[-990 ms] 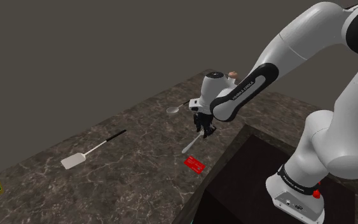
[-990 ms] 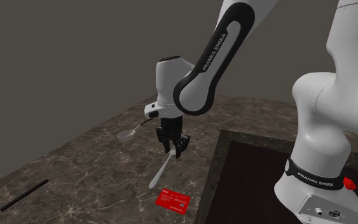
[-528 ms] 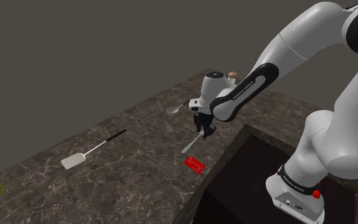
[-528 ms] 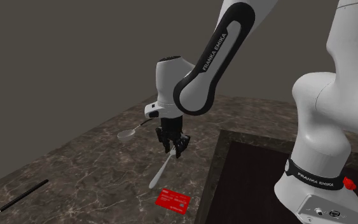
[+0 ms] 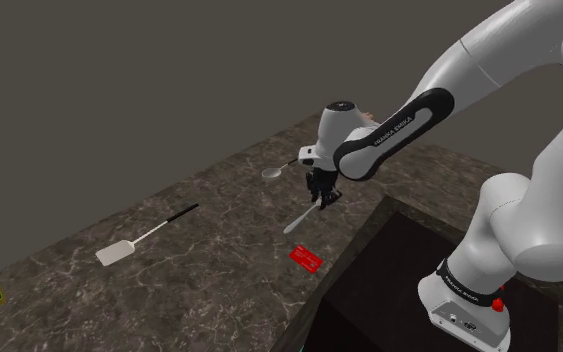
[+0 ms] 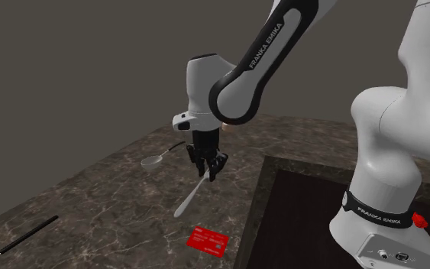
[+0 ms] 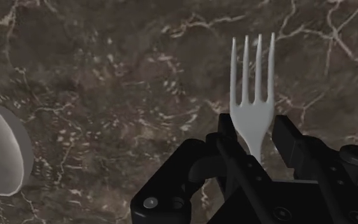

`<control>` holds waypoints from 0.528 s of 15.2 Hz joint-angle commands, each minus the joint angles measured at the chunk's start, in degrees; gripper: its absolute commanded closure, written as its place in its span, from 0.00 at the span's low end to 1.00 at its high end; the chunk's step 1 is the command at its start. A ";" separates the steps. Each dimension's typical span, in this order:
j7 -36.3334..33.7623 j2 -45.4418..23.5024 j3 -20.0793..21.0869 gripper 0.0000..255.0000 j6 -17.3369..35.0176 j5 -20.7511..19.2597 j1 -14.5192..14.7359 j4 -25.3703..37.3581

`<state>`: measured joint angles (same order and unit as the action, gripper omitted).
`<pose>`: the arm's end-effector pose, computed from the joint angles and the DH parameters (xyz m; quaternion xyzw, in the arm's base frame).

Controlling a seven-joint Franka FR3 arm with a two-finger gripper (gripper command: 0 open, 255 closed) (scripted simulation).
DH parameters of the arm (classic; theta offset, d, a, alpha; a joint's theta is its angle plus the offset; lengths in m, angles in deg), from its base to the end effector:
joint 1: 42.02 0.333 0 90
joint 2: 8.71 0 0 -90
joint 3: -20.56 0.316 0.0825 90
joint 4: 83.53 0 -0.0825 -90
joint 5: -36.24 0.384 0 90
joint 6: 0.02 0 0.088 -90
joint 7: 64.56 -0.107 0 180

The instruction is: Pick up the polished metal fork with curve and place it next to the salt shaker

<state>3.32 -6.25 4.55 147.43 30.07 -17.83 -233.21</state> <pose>0.4296 0.0645 0.2667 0.7587 0.6511 -0.0102 0.0208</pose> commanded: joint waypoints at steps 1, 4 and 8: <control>-0.35 1.59 0.05 1.00 -1.83 -0.51 -0.04 0.23; -0.72 3.88 0.17 1.00 -4.58 -1.10 -0.13 0.74; -1.06 6.72 0.39 1.00 -8.24 -1.67 -0.25 1.61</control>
<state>2.26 -0.13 4.93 140.00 28.53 -18.02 -231.80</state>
